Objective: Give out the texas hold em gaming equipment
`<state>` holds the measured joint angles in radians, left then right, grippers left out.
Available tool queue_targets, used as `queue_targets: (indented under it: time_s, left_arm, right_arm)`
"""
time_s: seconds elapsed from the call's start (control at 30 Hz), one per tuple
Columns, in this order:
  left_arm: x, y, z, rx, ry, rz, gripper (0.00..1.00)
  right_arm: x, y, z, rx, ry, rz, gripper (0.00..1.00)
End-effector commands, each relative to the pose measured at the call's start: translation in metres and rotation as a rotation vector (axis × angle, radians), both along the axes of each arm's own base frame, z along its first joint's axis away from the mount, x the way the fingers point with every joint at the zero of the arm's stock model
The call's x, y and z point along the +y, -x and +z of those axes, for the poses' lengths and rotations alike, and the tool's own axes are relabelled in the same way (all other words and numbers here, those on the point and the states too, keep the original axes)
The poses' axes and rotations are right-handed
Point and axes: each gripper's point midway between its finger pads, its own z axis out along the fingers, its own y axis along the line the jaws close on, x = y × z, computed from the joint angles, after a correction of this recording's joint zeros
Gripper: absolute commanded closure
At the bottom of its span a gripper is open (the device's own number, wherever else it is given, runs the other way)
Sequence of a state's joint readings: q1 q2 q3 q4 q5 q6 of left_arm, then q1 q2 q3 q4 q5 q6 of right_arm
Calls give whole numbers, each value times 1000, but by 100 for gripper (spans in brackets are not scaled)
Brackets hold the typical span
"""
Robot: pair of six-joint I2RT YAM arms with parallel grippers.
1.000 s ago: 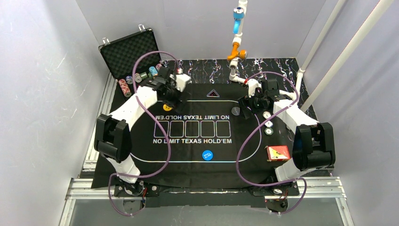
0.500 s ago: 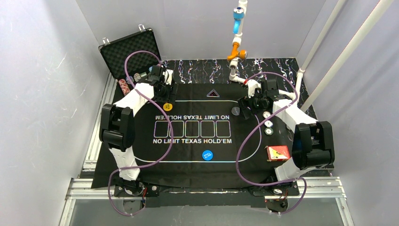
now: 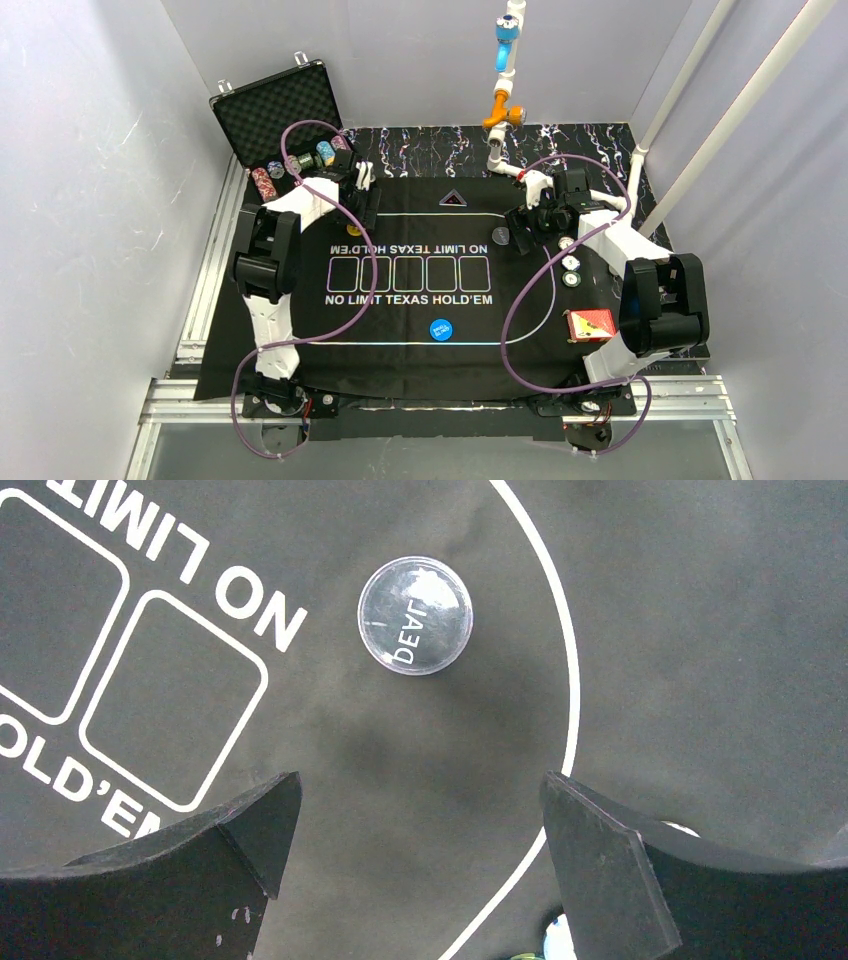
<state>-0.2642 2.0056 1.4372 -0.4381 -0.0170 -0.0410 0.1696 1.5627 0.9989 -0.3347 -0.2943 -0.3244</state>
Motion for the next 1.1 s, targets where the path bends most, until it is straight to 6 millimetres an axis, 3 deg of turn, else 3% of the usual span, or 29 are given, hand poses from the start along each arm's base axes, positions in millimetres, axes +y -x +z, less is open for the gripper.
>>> queue_targets:
  time_s: [0.0, 0.2, 0.53, 0.8, 1.07]
  left_arm:
    - [-4, -12, 5, -31, -12, -8, 30]
    - [-5, -12, -2, -15, -15, -6, 33]
    - [3, 6, -4, 31, -39, -24, 49]
    - [13, 23, 22, 17, -61, -63, 60]
    - [40, 76, 56, 70, 23, -119, 64]
  right_arm:
    - [2, -15, 14, -49, -11, 10, 2]
    - [2, -15, 14, -49, -9, 9, 2]
    - [1, -15, 14, -52, -7, 8, 2]
    - [1, -15, 15, -52, -6, 7, 2]
    - [4, -12, 16, -47, -20, 24, 2]
